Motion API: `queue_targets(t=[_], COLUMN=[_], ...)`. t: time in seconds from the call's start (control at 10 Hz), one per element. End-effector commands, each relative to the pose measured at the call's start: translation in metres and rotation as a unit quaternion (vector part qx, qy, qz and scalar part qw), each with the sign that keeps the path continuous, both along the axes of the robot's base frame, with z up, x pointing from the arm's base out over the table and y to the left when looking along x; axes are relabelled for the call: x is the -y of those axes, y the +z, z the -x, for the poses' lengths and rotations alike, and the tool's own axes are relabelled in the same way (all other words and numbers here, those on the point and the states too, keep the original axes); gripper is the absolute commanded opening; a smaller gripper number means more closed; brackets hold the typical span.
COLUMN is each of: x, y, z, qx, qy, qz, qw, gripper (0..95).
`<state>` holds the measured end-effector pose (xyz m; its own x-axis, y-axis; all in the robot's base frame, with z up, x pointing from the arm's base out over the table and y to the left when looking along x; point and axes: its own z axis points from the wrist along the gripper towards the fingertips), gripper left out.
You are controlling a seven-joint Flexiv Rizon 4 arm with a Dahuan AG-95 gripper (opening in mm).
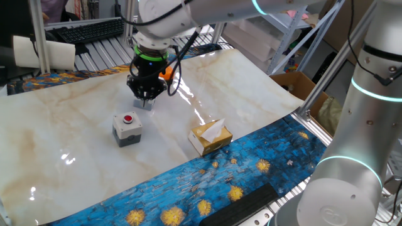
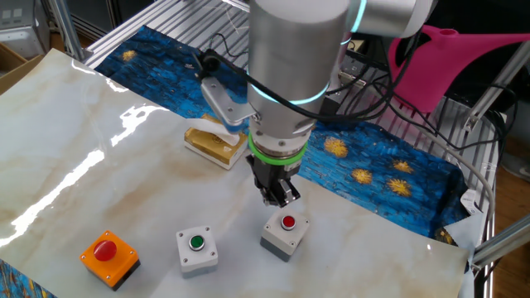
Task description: Press three buttons from left to right in sequence
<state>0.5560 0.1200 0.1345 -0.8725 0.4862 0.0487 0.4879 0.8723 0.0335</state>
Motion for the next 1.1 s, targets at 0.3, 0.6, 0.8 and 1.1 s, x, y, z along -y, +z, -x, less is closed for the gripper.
queue_targets(t=[0.3,0.6,0.8,1.1], x=[-0.0033,-0.0034,-0.0035,-0.0035], y=[-0.0040,-0.0041,-0.0041,-0.0041], z=[-0.0036,-0.0036,-0.0037,-0.0037], qx=[-0.004,-0.005,-0.004,-0.004], qy=[-0.017,-0.028,-0.032,-0.034], qz=[-0.001,-0.016,-0.021,-0.017], qw=[0.9998,0.9995,0.9993,0.9993], gripper=[0.0,0.0,0.0,0.0])
